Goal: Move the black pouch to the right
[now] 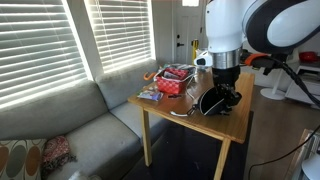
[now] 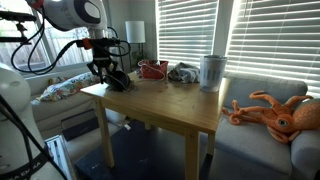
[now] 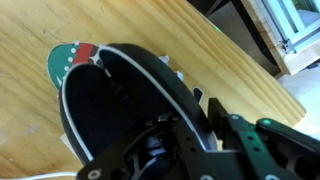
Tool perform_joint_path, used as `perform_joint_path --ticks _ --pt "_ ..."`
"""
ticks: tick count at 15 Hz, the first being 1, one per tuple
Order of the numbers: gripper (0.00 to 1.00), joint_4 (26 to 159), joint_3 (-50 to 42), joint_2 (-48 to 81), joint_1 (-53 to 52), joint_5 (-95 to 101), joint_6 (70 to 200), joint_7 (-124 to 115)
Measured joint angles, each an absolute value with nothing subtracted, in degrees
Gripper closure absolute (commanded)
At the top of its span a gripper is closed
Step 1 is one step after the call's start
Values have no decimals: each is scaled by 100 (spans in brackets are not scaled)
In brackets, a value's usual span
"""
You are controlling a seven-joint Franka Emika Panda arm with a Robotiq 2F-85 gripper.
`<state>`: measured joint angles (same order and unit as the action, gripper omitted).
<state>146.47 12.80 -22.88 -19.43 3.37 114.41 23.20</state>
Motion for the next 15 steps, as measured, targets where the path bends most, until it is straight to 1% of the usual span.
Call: perform_joint_path --ticks 2,3,8,15 --pt "98 14606 1280 -2395 -1999 296 11177 2283" --pt "95 14579 1280 -2467 -2023 275 11030 2253" --pt "95 14401 1273 -2865 -2059 211 10438 2013" --pt "95 14283 1007 -3402 -1750 213 10537 1104"
